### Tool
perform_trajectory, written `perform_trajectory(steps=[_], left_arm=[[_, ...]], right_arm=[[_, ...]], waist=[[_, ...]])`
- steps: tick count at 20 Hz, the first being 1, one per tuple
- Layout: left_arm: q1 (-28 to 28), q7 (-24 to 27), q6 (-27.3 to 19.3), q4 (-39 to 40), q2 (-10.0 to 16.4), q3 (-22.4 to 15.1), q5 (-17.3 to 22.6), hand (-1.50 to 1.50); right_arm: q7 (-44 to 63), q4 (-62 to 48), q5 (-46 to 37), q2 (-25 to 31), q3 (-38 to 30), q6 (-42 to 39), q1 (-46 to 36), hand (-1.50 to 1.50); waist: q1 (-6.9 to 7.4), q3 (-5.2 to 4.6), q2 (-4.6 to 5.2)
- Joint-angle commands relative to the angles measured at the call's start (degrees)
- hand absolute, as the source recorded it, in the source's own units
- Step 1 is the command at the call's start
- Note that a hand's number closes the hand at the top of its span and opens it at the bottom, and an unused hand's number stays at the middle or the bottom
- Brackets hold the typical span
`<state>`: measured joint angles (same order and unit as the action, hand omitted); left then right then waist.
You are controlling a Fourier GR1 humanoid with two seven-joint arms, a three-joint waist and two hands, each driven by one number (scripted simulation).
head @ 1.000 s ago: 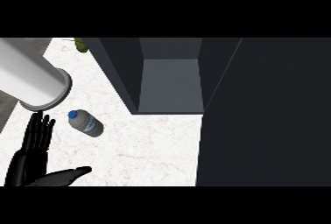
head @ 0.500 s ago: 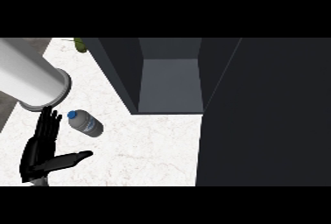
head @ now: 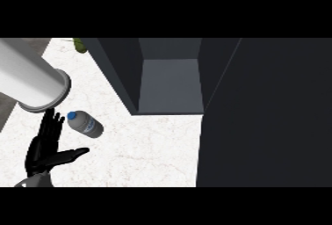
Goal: Pick up the bottled water, place it into the cabinet and close the cabinet
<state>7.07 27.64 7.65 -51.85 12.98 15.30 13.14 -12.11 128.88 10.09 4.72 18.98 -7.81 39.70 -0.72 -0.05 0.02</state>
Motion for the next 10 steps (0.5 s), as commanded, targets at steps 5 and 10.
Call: perform_trajectory(steps=[5, 10], left_arm=[[7.42, 11.40, 3.37, 18.39, 1.64, 1.78, -1.82, -1.50], [11.50, 12.27, 5.57, 25.35, 2.75, 2.21, -1.74, -1.50]], right_arm=[[-3.75, -1.93, 2.24, 2.32, -2.44, -2.47, 1.47, -1.50], [0.66, 1.03, 1.40, 1.43, -0.22, 0.17, -1.40, -1.50]], waist=[[-0.14, 0.00, 0.03], [-0.02, -0.01, 0.06]])
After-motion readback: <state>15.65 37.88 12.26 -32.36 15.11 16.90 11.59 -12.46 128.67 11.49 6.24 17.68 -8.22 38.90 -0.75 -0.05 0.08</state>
